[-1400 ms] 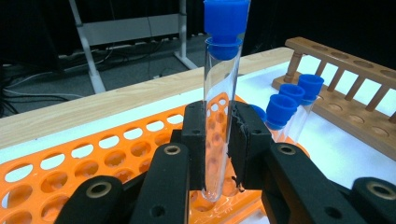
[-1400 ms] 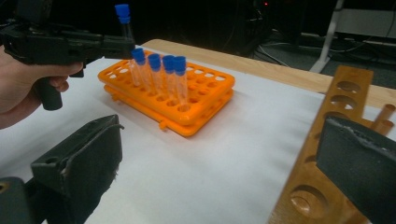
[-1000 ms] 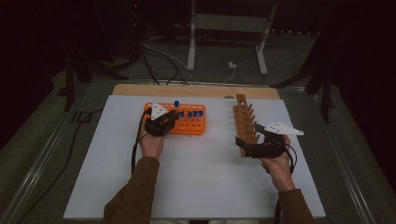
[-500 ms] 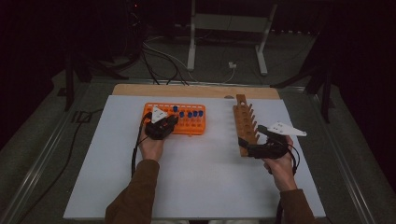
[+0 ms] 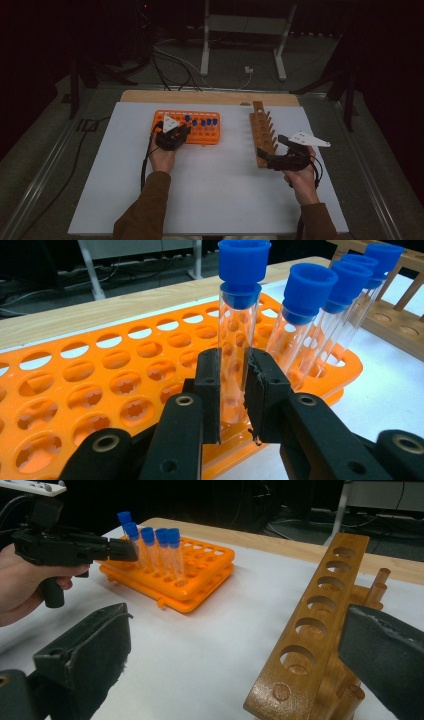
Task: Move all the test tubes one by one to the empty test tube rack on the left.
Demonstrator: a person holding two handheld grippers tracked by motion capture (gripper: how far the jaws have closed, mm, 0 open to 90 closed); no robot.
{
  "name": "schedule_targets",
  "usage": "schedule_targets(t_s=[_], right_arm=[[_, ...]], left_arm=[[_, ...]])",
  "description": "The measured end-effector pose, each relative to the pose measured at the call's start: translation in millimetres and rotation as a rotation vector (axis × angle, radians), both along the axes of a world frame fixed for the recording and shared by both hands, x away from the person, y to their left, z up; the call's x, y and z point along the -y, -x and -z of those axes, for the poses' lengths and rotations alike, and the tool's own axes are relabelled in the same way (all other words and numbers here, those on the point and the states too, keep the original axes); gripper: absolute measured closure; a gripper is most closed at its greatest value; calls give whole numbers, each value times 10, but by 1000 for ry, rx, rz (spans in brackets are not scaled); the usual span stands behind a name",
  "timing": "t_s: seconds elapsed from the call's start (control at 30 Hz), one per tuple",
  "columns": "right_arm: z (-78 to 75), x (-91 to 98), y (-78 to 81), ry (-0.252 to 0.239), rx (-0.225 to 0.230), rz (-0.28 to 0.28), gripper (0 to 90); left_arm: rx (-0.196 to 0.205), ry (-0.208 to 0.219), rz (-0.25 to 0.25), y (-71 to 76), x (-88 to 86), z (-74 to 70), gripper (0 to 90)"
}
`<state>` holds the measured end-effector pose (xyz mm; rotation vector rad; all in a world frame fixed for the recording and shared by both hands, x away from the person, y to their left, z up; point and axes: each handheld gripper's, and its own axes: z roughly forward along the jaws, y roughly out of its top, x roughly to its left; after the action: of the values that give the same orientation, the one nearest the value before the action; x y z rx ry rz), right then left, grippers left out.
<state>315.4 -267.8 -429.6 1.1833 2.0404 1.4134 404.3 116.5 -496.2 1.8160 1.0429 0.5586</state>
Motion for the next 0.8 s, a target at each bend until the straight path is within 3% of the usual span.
schedule_targets(t_s=[0.37,0.53,0.8], right_arm=[[27,-9,-3,5,-7,-4,9],[38,-21,-1,16,-7,-4,9],[56,-38,-1,29,-9,-6,9]], left_arm=[[-18,-28,-1,3,9,5,782],[-45,-59,7,-3,19,35,783],[-48,-63,2,-7,35,37,782]])
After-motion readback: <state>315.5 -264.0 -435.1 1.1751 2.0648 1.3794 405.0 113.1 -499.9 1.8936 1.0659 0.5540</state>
